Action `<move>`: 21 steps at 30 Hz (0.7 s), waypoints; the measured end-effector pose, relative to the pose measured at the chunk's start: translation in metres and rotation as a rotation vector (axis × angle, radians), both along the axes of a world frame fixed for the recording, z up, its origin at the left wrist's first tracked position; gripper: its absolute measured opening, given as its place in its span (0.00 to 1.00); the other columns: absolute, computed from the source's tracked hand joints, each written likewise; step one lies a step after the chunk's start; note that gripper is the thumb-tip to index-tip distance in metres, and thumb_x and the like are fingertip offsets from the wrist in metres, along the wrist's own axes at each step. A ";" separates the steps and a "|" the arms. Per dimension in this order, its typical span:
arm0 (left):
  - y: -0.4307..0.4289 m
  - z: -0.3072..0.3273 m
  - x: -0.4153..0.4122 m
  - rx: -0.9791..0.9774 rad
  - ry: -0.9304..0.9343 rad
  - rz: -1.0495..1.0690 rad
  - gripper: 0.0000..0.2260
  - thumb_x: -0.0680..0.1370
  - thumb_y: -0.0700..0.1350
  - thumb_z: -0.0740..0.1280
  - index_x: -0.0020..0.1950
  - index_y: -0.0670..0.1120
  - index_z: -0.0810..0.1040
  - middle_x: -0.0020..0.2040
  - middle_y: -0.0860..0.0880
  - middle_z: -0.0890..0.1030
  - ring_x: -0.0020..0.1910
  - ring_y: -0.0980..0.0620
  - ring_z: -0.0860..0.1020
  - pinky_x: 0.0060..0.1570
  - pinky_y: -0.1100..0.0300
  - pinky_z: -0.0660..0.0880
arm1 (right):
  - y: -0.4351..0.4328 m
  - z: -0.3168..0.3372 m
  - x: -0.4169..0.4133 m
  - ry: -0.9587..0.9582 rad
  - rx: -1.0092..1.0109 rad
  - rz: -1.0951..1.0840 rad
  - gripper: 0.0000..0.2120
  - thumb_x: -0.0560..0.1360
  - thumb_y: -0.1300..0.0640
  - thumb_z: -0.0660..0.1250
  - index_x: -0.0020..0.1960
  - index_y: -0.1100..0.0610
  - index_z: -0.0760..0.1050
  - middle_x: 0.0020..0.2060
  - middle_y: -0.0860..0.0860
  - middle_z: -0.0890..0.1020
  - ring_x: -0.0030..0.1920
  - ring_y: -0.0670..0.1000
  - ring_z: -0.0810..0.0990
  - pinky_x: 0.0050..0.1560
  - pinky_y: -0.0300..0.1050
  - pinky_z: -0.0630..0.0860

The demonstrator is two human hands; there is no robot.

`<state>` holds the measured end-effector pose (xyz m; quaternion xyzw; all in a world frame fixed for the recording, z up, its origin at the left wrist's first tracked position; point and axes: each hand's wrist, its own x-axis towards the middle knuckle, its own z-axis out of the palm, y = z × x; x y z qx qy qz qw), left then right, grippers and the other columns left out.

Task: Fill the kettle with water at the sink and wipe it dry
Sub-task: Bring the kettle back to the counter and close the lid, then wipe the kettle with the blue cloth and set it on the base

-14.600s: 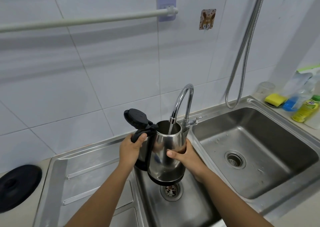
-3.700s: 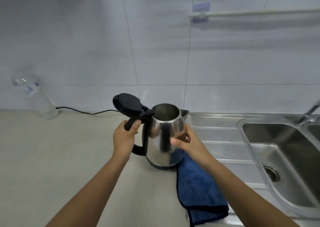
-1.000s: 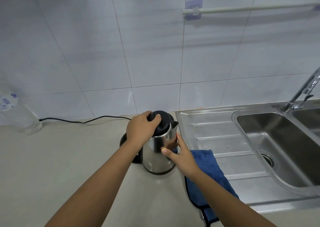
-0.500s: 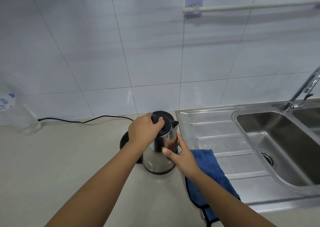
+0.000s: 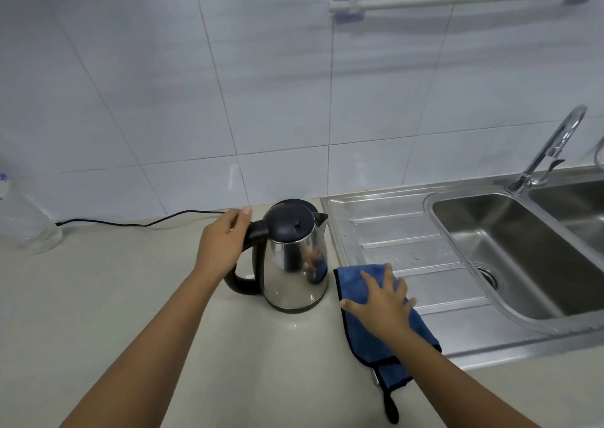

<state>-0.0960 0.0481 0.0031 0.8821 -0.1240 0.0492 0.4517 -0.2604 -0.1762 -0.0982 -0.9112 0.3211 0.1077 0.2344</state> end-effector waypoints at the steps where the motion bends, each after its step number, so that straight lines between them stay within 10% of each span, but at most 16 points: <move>1: 0.007 -0.008 -0.001 -0.065 0.054 0.015 0.19 0.80 0.59 0.56 0.45 0.49 0.80 0.43 0.49 0.82 0.46 0.49 0.79 0.46 0.55 0.72 | -0.003 -0.002 -0.009 0.071 0.003 -0.038 0.47 0.74 0.28 0.64 0.84 0.41 0.45 0.83 0.56 0.35 0.83 0.67 0.40 0.78 0.72 0.45; 10: 0.003 -0.029 -0.020 -0.170 0.139 0.070 0.30 0.81 0.58 0.54 0.32 0.36 0.76 0.29 0.41 0.79 0.31 0.48 0.75 0.37 0.55 0.70 | -0.002 -0.024 -0.018 -0.020 0.010 -0.110 0.39 0.79 0.37 0.63 0.83 0.41 0.50 0.81 0.56 0.58 0.75 0.61 0.66 0.74 0.58 0.66; 16: -0.001 -0.043 -0.048 -0.326 0.149 0.208 0.31 0.80 0.56 0.54 0.29 0.34 0.73 0.24 0.42 0.75 0.27 0.47 0.73 0.37 0.52 0.71 | 0.006 0.006 -0.005 -0.628 0.624 -0.400 0.27 0.83 0.60 0.65 0.80 0.50 0.63 0.66 0.53 0.78 0.66 0.57 0.78 0.64 0.50 0.74; 21: -0.010 -0.046 -0.066 -0.385 0.166 0.221 0.30 0.79 0.56 0.54 0.28 0.35 0.72 0.24 0.40 0.74 0.25 0.47 0.73 0.35 0.53 0.71 | 0.069 0.033 0.018 -0.673 0.792 -0.216 0.38 0.73 0.45 0.68 0.81 0.45 0.61 0.75 0.51 0.72 0.75 0.53 0.72 0.76 0.57 0.70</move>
